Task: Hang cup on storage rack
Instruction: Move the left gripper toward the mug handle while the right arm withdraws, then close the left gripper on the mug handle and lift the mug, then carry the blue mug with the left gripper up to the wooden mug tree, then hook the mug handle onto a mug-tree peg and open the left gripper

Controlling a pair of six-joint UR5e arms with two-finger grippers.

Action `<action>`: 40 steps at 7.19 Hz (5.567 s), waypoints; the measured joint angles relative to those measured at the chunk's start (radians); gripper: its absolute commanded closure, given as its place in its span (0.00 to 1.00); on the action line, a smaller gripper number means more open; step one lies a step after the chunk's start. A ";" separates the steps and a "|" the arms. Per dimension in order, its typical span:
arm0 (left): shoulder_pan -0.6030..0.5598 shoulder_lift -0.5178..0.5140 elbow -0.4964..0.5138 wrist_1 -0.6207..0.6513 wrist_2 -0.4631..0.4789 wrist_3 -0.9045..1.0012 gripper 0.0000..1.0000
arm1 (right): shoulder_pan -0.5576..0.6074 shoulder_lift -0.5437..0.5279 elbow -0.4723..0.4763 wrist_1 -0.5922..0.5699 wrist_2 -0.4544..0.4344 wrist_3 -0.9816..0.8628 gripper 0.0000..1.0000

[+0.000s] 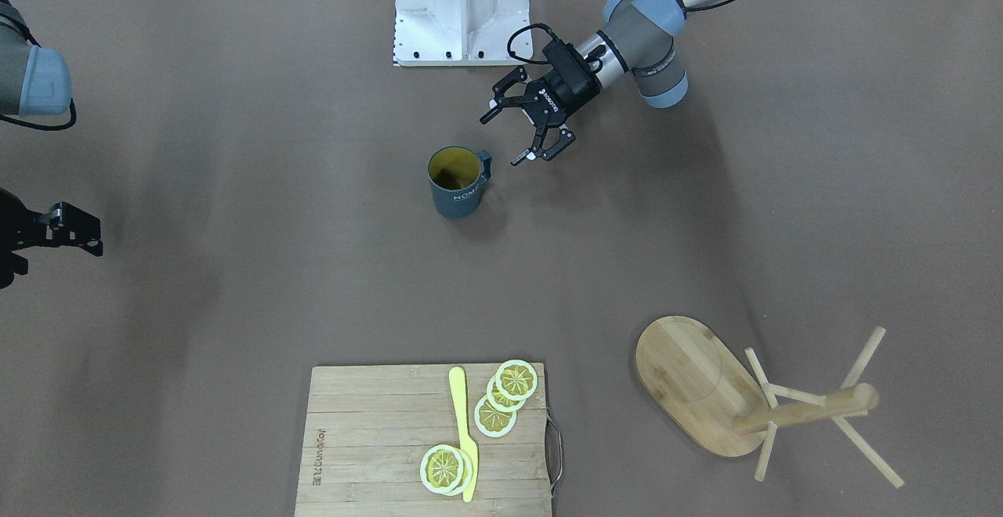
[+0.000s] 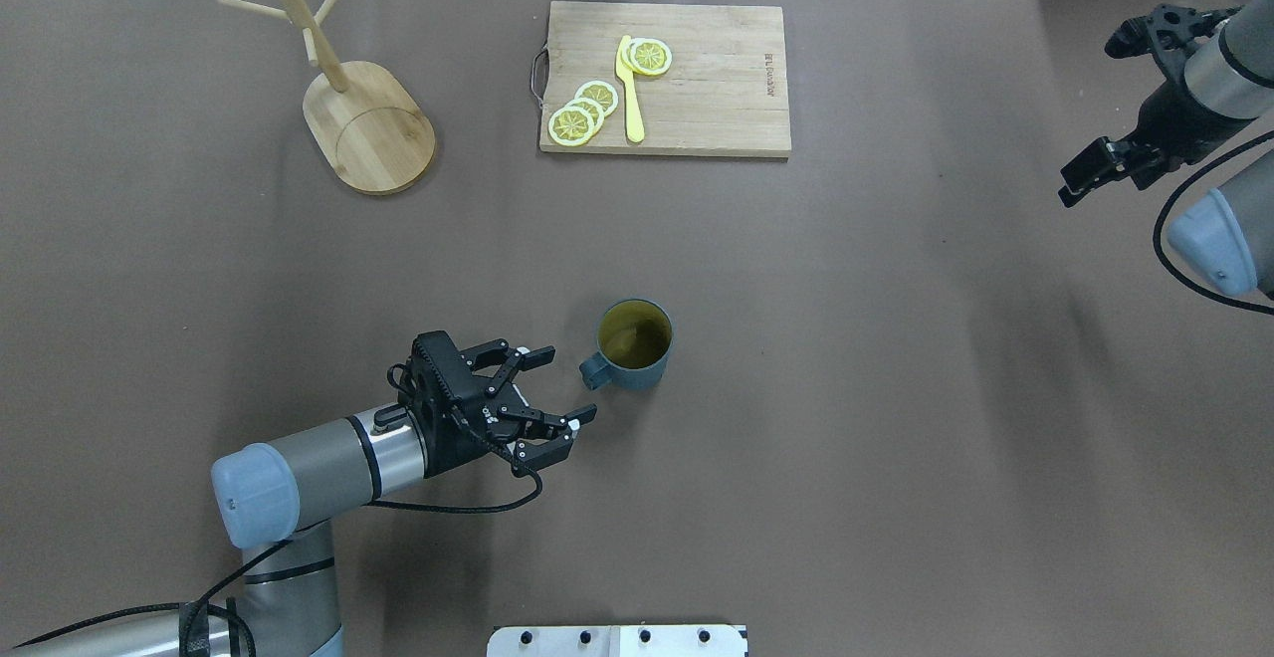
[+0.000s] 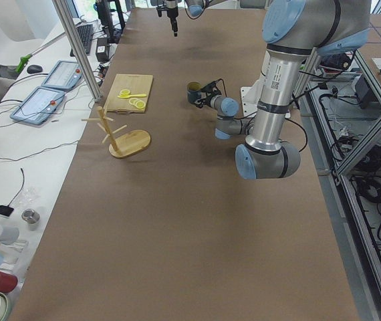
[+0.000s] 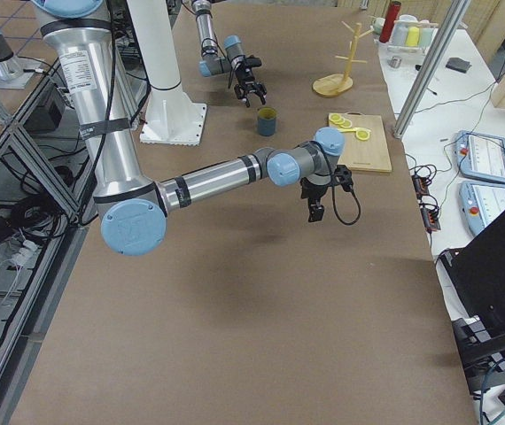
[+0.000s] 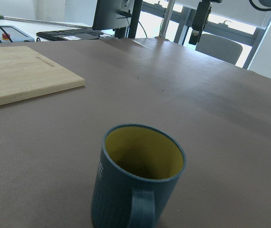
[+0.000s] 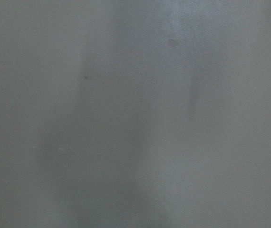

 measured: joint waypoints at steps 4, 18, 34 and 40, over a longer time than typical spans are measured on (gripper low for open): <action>0.004 -0.039 0.040 0.007 0.056 0.006 0.26 | 0.007 -0.016 0.000 0.001 0.000 -0.016 0.00; -0.027 -0.078 0.007 -0.008 0.130 -0.282 1.00 | 0.008 -0.062 -0.009 0.102 -0.002 -0.015 0.00; -0.660 -0.103 0.237 -0.311 -0.273 -2.025 1.00 | 0.009 -0.056 0.020 0.132 -0.024 -0.007 0.00; -0.670 -0.144 0.385 -0.421 -0.175 -2.247 1.00 | 0.009 -0.057 0.024 0.133 -0.025 -0.007 0.00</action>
